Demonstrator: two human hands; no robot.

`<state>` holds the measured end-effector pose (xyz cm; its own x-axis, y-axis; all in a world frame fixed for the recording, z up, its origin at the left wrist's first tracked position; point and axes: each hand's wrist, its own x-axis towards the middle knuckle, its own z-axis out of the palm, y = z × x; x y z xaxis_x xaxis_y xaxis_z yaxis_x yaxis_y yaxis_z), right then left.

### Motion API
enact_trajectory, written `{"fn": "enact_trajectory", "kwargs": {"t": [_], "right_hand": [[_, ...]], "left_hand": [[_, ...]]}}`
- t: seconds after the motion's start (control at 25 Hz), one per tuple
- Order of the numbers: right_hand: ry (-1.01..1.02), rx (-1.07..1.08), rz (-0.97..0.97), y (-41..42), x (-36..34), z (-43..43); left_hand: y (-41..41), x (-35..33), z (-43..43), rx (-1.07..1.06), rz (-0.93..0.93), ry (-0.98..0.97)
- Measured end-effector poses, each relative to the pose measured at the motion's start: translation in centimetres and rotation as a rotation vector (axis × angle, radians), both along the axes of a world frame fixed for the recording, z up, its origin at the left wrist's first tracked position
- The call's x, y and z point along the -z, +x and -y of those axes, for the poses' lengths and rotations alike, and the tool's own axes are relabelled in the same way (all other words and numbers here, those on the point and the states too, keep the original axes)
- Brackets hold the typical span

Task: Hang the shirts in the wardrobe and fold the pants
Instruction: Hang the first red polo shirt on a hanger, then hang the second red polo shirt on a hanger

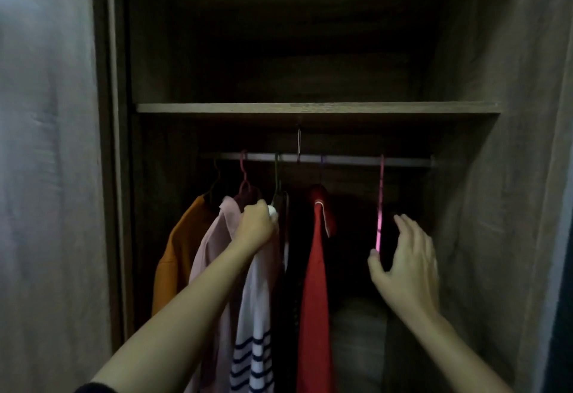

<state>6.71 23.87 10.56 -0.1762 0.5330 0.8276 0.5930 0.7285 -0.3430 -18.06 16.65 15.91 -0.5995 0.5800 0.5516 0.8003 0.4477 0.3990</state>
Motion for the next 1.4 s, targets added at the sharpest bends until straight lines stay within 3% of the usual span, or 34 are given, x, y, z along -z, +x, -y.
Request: {"fn": "enact_trajectory", "kwargs": {"t": [0.12, 0.2, 0.28, 0.44, 0.68, 0.8, 1.16, 1.32, 1.4], "right_hand": [[0.09, -0.073, 0.019, -0.1, -0.4, 1.7], [0.111, -0.132, 0.053, -0.8, -0.4, 3.1], [0.122, -0.203, 0.085, -2.0, 0.0, 4.9], [0.131, -0.37, 0.101, -6.1, 1.2, 9.3], [0.099, -0.699, 0.179, -15.4, 4.9, 19.0], [0.07, -0.807, 0.263, -20.8, 7.7, 24.8], [-0.196, -1.086, 0.701, -32.9, 21.0, 42.5], [-0.523, -1.069, 0.755, -37.4, 25.9, 47.6], [-0.72, -1.036, 0.735, -39.2, 28.0, 49.2]], "left_hand": [[-0.9, 0.7, 2.0, -0.191, -0.091, 0.099], [-1.7, 1.7, 3.9, -0.239, -0.036, 0.052], [-1.8, 3.0, 5.8, -0.139, 0.014, 0.052], [-1.2, 5.1, 10.0, -0.041, -0.083, 0.081], [-3.8, 9.2, 23.5, -0.122, -0.058, 0.094], [-6.6, 12.7, 32.0, -0.25, 0.018, -0.009], [-13.6, 27.6, 59.3, -0.527, 0.127, -0.306], [-16.0, 32.4, 67.3, -0.657, 0.287, -0.508], [-16.4, 33.9, 68.7, -0.647, 0.273, -0.59]]}}
